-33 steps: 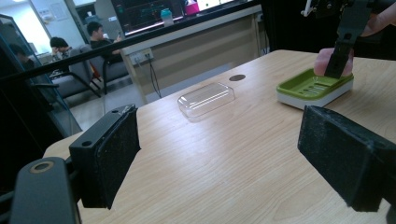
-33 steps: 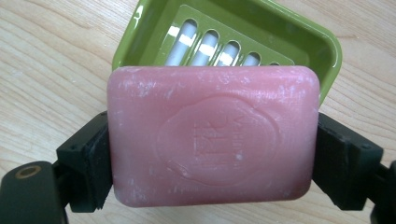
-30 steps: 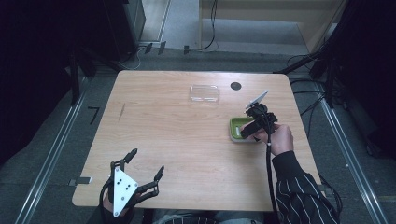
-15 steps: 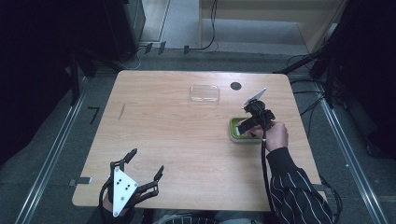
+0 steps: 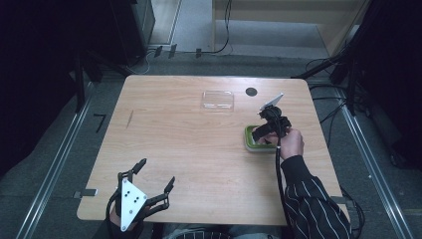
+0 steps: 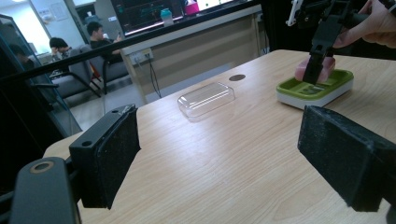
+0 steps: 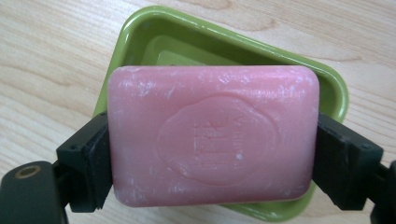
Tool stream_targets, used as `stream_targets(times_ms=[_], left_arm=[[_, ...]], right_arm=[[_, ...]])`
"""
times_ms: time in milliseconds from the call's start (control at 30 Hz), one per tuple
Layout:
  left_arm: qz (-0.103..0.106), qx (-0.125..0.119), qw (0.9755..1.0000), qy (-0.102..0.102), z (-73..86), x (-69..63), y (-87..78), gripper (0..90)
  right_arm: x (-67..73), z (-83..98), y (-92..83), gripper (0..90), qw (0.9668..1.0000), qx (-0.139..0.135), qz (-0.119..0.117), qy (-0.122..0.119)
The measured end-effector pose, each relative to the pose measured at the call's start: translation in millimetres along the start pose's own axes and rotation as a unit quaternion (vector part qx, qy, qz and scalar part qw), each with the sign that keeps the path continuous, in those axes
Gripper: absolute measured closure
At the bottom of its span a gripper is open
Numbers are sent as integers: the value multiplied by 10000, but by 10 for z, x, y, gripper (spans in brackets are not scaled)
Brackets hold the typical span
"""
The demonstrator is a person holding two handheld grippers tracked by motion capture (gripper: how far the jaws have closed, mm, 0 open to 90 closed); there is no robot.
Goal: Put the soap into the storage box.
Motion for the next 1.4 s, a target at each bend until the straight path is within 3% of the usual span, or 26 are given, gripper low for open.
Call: stream_targets(times_ms=[300,1400], left_arm=[[-9,-12,10000,-15,-1,3,-1,131],[-11,-17,10000,-7,-1,5,-4,131]], right_arm=[[13,12,100,140,9998,20,-33,182],[38,69,293,139,9991,31,330,275]])
Point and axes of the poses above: each handheld gripper's, and its own axes: y roughly forward along the jaws, z roughly out of its underside, x roughly to its left, the point moved 5 cm from there along y, roughly forward along the jaws, and after that the axes turned 15 degrees about -x, right-handed, at the moved point
